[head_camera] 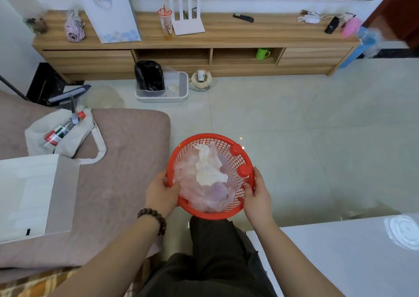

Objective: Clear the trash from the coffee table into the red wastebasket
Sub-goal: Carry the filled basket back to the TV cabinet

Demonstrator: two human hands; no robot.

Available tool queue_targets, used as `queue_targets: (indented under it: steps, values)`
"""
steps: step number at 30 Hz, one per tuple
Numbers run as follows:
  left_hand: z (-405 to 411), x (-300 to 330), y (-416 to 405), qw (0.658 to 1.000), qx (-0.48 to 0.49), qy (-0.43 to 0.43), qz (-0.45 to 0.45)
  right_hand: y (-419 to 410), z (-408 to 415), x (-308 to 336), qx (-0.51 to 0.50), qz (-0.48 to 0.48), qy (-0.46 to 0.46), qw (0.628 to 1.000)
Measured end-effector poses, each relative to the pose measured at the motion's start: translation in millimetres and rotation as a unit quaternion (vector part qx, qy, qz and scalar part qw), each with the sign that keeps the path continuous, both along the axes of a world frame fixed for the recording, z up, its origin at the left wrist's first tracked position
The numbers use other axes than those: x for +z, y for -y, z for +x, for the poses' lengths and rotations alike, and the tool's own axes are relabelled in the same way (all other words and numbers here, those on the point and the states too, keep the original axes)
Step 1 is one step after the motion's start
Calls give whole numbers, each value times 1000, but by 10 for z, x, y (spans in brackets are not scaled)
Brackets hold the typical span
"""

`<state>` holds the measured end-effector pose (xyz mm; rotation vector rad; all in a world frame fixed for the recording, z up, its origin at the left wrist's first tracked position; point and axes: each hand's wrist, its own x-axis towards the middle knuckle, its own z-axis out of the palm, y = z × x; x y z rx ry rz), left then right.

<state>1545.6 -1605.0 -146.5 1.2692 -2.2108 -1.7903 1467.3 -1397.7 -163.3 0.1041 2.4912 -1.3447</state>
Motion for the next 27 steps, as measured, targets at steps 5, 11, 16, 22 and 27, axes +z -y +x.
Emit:
queue_targets:
  steps: [5,11,16,22,27]
  values:
    - [-729,-37,122,999,-27,21,-5,96,-610,-63,-24,-13,20,999]
    - [-1807,-47,229,997,-61,33,-19,141,-1552,-94,-54,-16,31,998]
    - [-2608,-24,253,996,-78,33,-21,162,-2317,-32,-70,1,35,997]
    - [-3388,-43,287,997,-71,36,-10,208,-3092,17,-79,15,30,996]
    - [-4151,-146,381,996,-62,60,-17,315,-3832,-73,-86,27,38,995]
